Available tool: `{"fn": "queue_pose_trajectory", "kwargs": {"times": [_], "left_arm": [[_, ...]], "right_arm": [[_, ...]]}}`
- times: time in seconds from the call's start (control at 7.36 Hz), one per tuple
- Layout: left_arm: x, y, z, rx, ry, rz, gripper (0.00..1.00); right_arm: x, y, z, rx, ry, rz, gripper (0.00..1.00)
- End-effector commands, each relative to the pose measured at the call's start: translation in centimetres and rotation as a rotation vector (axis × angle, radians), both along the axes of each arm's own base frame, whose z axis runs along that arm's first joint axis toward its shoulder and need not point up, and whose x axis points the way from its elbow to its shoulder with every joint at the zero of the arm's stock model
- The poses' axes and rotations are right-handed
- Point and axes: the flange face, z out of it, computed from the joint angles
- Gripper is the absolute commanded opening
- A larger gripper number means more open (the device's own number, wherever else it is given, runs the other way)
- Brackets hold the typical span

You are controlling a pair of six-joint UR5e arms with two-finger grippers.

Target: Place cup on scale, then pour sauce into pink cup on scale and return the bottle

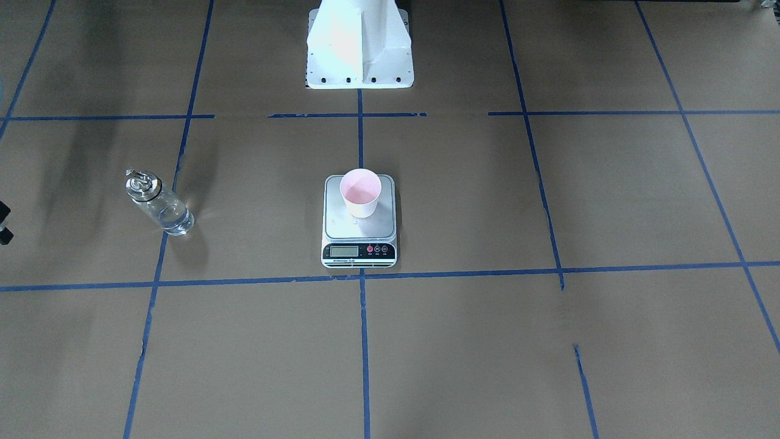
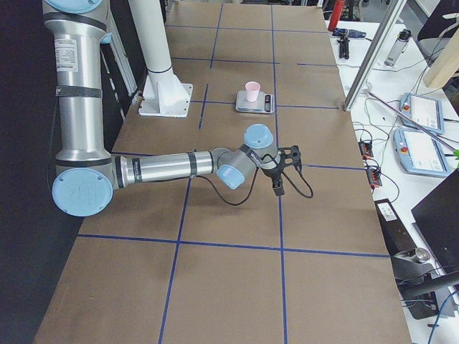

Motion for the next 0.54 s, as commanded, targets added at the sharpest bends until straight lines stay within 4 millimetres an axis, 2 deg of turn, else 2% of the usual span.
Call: {"fn": "queue_pose_trajectory", "kwargs": {"times": [0.0, 0.14, 0.27, 0.41], "left_arm": [[0.0, 0.3, 0.6, -0.009, -0.001, 0.002, 1.00], [0.0, 0.4, 1.1, -0.020, -0.001, 0.002, 1.00], [-0.1, 0.5, 1.6, -0.031, -0.004, 0.002, 1.00], [0.0, 0.5, 2.6, -0.054, 0.000, 0.004, 1.00]], "right_arm": [[6.8, -1.1, 1.1, -0.100, 0.010, -0.133, 1.00], [10.2, -0.1, 2.7, -0.174, 0.010, -0.116, 1.00], [11.7, 1.4, 5.0, -0.238, 0.033, -0.092, 1.00], [12.0, 3.0, 7.3, -0.285, 0.040, -0.087, 1.00]]}}
